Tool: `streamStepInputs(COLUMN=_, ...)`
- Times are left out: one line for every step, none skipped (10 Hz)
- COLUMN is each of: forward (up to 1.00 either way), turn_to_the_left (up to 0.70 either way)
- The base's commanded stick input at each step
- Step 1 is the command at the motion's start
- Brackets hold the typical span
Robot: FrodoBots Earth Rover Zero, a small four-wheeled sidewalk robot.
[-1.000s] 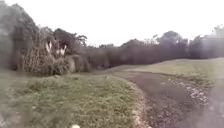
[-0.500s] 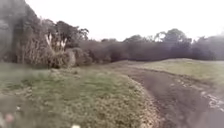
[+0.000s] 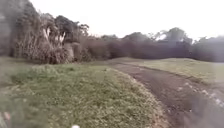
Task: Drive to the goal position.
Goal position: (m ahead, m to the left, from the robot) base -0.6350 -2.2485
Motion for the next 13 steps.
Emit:
streamStepInputs(forward=0.70, turn_to_the_left=0.33)
streamStepInputs(forward=0.70, turn_to_the_left=0.25)
streamStepInputs(forward=0.70, turn_to_the_left=0.07)
streamStepInputs(forward=0.70, turn_to_the_left=0.03)
streamStepInputs(forward=0.70, turn_to_the_left=0.02)
streamStepInputs(forward=0.70, turn_to_the_left=0.02)
streamStepInputs(forward=0.70, turn_to_the_left=0.02)
streamStepInputs(forward=0.70, turn_to_the_left=0.01)
streamStepInputs(forward=0.70, turn_to_the_left=0.01)
streamStepInputs(forward=0.70, turn_to_the_left=0.00)
streamStepInputs(forward=0.70, turn_to_the_left=0.00)
streamStepInputs(forward=0.70, turn_to_the_left=0.00)
streamStepInputs(forward=0.70, turn_to_the_left=0.00)
